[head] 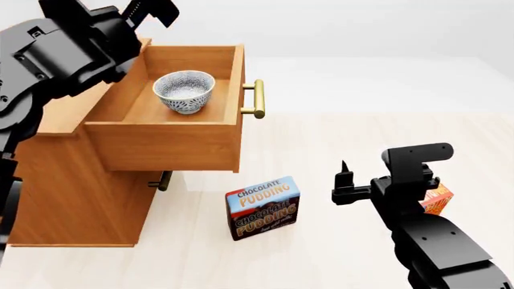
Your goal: Put the bowl in the top drawer of the cabinet.
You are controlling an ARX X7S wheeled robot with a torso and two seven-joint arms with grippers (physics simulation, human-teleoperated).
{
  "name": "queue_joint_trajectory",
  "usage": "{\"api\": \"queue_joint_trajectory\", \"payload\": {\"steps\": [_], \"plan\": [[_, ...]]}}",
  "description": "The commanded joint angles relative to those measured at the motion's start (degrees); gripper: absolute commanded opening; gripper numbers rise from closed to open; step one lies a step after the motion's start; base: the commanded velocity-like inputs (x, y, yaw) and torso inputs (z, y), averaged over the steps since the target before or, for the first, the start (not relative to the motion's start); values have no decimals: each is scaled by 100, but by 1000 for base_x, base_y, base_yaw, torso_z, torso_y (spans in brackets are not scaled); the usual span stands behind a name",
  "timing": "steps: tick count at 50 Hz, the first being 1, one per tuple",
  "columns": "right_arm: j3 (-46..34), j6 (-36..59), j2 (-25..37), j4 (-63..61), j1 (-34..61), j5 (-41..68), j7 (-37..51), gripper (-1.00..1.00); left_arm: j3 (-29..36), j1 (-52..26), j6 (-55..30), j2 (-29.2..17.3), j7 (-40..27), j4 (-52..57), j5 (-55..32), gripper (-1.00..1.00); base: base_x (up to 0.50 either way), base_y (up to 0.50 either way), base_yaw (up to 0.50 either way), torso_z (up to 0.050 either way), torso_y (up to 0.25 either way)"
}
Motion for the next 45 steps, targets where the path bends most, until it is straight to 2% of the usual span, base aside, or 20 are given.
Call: {"api": "queue_joint_trajectory", "payload": {"steps": [1, 13, 27, 30, 34, 45], "plan": [[7, -1, 14, -25, -15, 23, 14, 100, -124, 67, 126, -156, 191, 585, 60, 100, 0, 0, 0, 0, 0], [72, 48, 29, -242, -72, 100, 79, 100, -214, 491, 132, -534, 649, 1766, 129, 100, 0, 0, 0, 0, 0], [356, 340, 58, -1696, -309, 159, 734, 100, -509, 1906, 657, -1561, 976, 4669, 689, 100, 0, 0, 0, 0, 0], [352, 369, 81, -2023, -373, 53, 929, 100, -603, 2308, 899, -1758, 1044, 5184, 967, 100, 0, 0, 0, 0, 0], [538, 370, 64, -2438, -482, 114, 1087, 100, -656, 3057, 1389, -2004, 1138, 5875, 1931, 100, 0, 0, 0, 0, 0], [543, 456, 215, -3687, -746, -58, 1494, 100, -749, 4556, 2251, -2408, 988, 6666, 3311, 100, 0, 0, 0, 0, 0]]}}
